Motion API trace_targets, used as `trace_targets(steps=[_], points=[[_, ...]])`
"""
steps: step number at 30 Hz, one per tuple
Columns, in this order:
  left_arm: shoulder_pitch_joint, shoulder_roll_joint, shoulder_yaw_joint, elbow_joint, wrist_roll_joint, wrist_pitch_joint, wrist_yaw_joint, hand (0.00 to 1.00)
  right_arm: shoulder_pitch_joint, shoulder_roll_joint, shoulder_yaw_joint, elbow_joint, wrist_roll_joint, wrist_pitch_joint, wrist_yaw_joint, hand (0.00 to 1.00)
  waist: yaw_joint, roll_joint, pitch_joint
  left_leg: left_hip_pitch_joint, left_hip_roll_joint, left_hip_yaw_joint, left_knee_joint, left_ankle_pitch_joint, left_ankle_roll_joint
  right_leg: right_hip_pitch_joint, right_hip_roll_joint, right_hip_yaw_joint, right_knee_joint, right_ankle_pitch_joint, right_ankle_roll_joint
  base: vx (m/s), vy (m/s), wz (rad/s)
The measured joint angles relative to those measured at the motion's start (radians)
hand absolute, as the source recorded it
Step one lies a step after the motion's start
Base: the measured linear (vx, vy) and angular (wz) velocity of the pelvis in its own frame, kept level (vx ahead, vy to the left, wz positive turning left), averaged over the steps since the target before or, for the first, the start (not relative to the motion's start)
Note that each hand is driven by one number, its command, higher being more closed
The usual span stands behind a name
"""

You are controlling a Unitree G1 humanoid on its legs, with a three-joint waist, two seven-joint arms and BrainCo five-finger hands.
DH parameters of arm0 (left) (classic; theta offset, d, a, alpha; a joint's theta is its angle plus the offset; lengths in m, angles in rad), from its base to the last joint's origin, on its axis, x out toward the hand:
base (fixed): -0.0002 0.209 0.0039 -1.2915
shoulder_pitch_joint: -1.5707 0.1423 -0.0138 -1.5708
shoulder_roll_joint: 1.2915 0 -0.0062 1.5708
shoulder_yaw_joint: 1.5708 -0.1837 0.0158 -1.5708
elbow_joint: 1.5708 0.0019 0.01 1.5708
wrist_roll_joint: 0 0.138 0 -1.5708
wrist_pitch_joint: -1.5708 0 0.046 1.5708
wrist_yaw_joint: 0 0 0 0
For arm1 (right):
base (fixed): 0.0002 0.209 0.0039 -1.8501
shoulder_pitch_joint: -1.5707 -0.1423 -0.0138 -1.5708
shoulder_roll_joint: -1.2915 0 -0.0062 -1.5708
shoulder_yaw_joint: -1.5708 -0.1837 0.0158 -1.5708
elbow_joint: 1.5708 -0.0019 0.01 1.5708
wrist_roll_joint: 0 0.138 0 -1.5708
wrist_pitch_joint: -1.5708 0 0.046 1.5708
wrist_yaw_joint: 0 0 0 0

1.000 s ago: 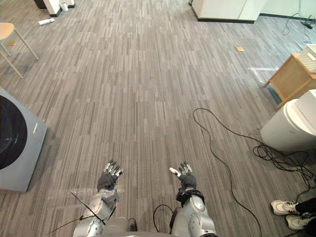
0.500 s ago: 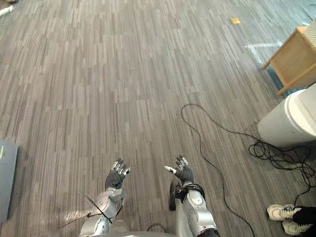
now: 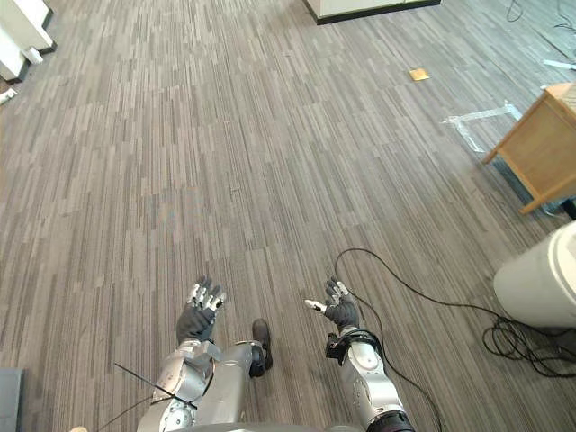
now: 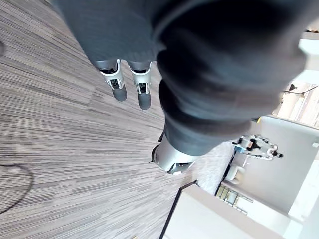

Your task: Organize washtable

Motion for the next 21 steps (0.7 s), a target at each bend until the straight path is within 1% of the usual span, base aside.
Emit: trace_targets(steps=[1, 2, 3, 4, 5, 6, 7, 8, 9, 10, 11, 12, 13, 14, 15, 16, 17, 18, 19, 20, 21], points=[[-0.003, 0.009, 0.015, -0.025, -0.006, -0.006, 0.000, 0.00, -0.007, 0.011, 0.018, 0.004, -0.004, 0.002, 0.016, 0.00, 0.009, -0.029, -0.007, 0.003, -0.002, 0.027, 0.071, -0.055, 0.027, -0.014, -0.023, 0.014, 0.079, 0.011, 0.014, 0.83, 0.336, -0.19], [-0.006, 0.019, 0.016, -0.026, -0.006, -0.008, 0.000, 0.00, -0.010, 0.029, 0.026, 0.007, -0.004, 0.004, 0.025, 0.00, 0.018, -0.049, -0.017, 0.022, -0.013, 0.041, 0.101, -0.083, 0.043, -0.038, -0.046, 0.022, 0.170, 0.035, 0.022, 0.68, 0.264, -0.20], [-0.004, 0.029, 0.015, -0.027, -0.006, -0.008, 0.000, 0.00, -0.015, 0.048, 0.031, 0.009, -0.003, 0.004, 0.035, 0.00, 0.022, -0.053, -0.019, 0.062, -0.022, 0.043, 0.110, -0.112, 0.047, -0.065, -0.055, 0.030, 0.269, 0.084, 0.024, 0.51, 0.219, -0.10], [-0.002, 0.040, 0.015, -0.028, -0.006, -0.008, 0.000, 0.00, -0.022, 0.067, 0.031, 0.018, -0.002, 0.004, 0.041, 0.00, 0.020, -0.052, -0.019, 0.117, -0.031, 0.040, 0.099, -0.143, 0.046, -0.094, -0.056, 0.048, 0.388, 0.170, 0.027, 0.61, 0.279, 0.16], [-0.004, 0.058, 0.011, -0.032, -0.005, -0.008, 0.000, 0.00, -0.020, 0.091, 0.030, 0.034, 0.011, 0.001, 0.045, 0.00, 0.015, -0.054, -0.023, 0.189, -0.051, 0.012, 0.058, -0.178, 0.045, -0.144, -0.052, 0.080, 0.558, 0.296, 0.051, 0.58, 0.257, 0.33], [-0.006, 0.063, 0.004, -0.035, -0.005, -0.008, 0.000, 0.00, -0.018, 0.094, 0.034, 0.038, 0.016, 0.000, 0.047, 0.00, 0.012, -0.054, -0.027, 0.222, -0.062, -0.008, 0.035, -0.201, 0.035, -0.184, -0.049, 0.092, 0.665, 0.302, 0.065, 0.64, 0.188, 0.52], [-0.012, 0.081, 0.001, -0.036, -0.005, -0.008, -0.001, 0.00, -0.017, 0.100, 0.044, 0.049, 0.029, 0.001, 0.058, 0.00, 0.011, -0.063, -0.031, 0.283, -0.086, -0.032, -0.008, -0.238, 0.023, -0.281, -0.049, 0.103, 0.875, 0.274, 0.064, 0.51, 0.086, 0.58], [-0.015, 0.090, 0.004, -0.033, -0.005, -0.007, -0.001, 0.00, -0.005, 0.101, 0.054, 0.050, 0.031, 0.002, 0.060, 0.00, 0.000, -0.066, -0.036, 0.339, -0.110, -0.056, -0.051, -0.260, 0.031, -0.372, -0.057, 0.088, 1.013, 0.211, -0.004, 0.59, 0.062, 0.58], [-0.008, 0.091, 0.007, -0.032, -0.005, -0.007, 0.000, 0.00, -0.001, 0.101, 0.058, 0.049, 0.029, 0.002, 0.060, 0.00, -0.010, -0.065, -0.035, 0.373, -0.118, -0.072, -0.076, -0.265, 0.032, -0.411, -0.061, 0.065, 1.050, 0.173, -0.040, 0.47, 0.016, 0.63], [0.008, 0.089, 0.004, -0.032, -0.004, -0.006, 0.001, 0.00, 0.019, 0.099, 0.059, 0.049, 0.024, 0.003, 0.061, 0.00, -0.031, -0.040, -0.027, 0.450, -0.122, -0.108, -0.129, -0.279, 0.026, -0.481, -0.063, 0.005, 1.062, 0.105, -0.095, 0.58, 0.014, 0.57], [0.013, 0.091, -0.008, -0.030, -0.004, -0.006, 0.001, 0.00, 0.053, 0.092, 0.058, 0.042, 0.011, 0.003, 0.062, 0.00, -0.042, -0.023, -0.028, 0.516, -0.115, -0.140, -0.178, -0.286, 0.018, -0.553, -0.046, -0.042, 1.008, 0.049, -0.098, 0.51, -0.003, 0.54], [0.012, 0.093, -0.014, -0.030, -0.004, -0.006, 0.000, 0.00, 0.065, 0.089, 0.059, 0.040, 0.009, 0.003, 0.063, 0.00, -0.048, -0.015, -0.028, 0.538, -0.113, -0.152, -0.195, -0.289, 0.015, -0.579, -0.037, -0.054, 0.970, 0.032, -0.092, 0.53, -0.055, 0.85], [-0.007, 0.103, -0.038, -0.019, -0.003, -0.007, -0.006, 0.00, 0.098, 0.082, 0.055, 0.038, 0.010, 0.003, 0.066, 0.00, -0.082, -0.006, -0.031, 0.588, -0.097, -0.198, -0.228, -0.302, 0.000, -0.655, -0.012, -0.069, 0.792, 0.012, -0.068, 0.70, -0.191, 1.30], [-0.046, 0.114, -0.064, 0.027, 0.005, -0.006, -0.025, 0.00, 0.113, 0.070, 0.048, 0.037, 0.010, 0.008, 0.069, 0.00, -0.110, 0.000, -0.032, 0.630, -0.079, -0.247, -0.239, -0.323, -0.033, -0.702, 0.012, -0.056, 0.472, 0.069, -0.025, 0.59, -0.180, 1.37], [-0.056, 0.115, -0.066, 0.044, 0.006, -0.006, -0.027, 0.00, 0.118, 0.068, 0.043, 0.036, 0.010, 0.012, 0.074, 0.00, -0.114, -0.002, -0.035, 0.650, -0.074, -0.260, -0.252, -0.333, -0.044, -0.705, 0.018, -0.052, 0.323, 0.116, -0.005, 0.63, -0.255, 1.01], [-0.063, 0.115, -0.070, 0.059, 0.006, -0.006, -0.027, 0.00, 0.125, 0.069, 0.033, 0.029, 0.010, 0.013, 0.077, 0.00, -0.118, -0.011, -0.040, 0.692, -0.073, -0.267, -0.274, -0.348, -0.064, -0.723, 0.017, -0.035, 0.169, 0.165, 0.020, 0.57, -0.252, 0.68], [-0.066, 0.111, -0.070, 0.079, 0.008, -0.006, -0.026, 0.00, 0.127, 0.063, 0.029, 0.027, 0.010, 0.016, 0.079, 0.00, -0.125, -0.009, -0.044, 0.760, -0.056, -0.287, -0.301, -0.375, -0.093, -0.751, 0.022, -0.019, 0.114, 0.223, 0.031, 0.73, -0.328, 0.66], [-0.066, 0.105, -0.070, 0.095, 0.008, -0.006, -0.025, 0.00, 0.127, 0.057, 0.028, 0.027, 0.010, 0.021, 0.079, 0.00, -0.131, -0.003, -0.051, 0.782, -0.038, -0.295, -0.294, -0.382, -0.105, -0.753, 0.038, -0.009, 0.148, 0.304, 0.019, 0.82, -0.329, 0.64], [-0.063, 0.086, -0.075, 0.135, 0.008, -0.004, -0.023, 0.00, 0.128, 0.049, 0.030, 0.029, 0.010, 0.029, 0.080, 0.00, -0.137, 0.038, -0.076, 0.765, 0.013, -0.307, -0.210, -0.376, -0.119, -0.756, 0.074, -0.011, 0.216, 0.399, -0.044, 0.85, -0.337, 0.45], [-0.064, 0.078, -0.080, 0.153, 0.008, -0.002, -0.022, 0.00, 0.127, 0.045, 0.024, 0.029, 0.010, 0.030, 0.080, 0.00, -0.140, 0.062, -0.082, 0.735, 0.041, -0.313, -0.130, -0.362, -0.142, -0.758, 0.090, -0.016, 0.253, 0.401, -0.046, 0.99, -0.412, 0.34], [-0.065, 0.048, -0.084, 0.171, 0.006, 0.000, -0.022, 0.00, 0.121, 0.018, 0.008, 0.031, 0.014, 0.030, 0.080, 0.00, -0.140, 0.119, -0.083, 0.645, 0.099, -0.325, 0.090, -0.279, -0.169, -0.744, 0.127, -0.061, 0.320, 0.320, -0.071, 0.96, -0.412, 0.14]])
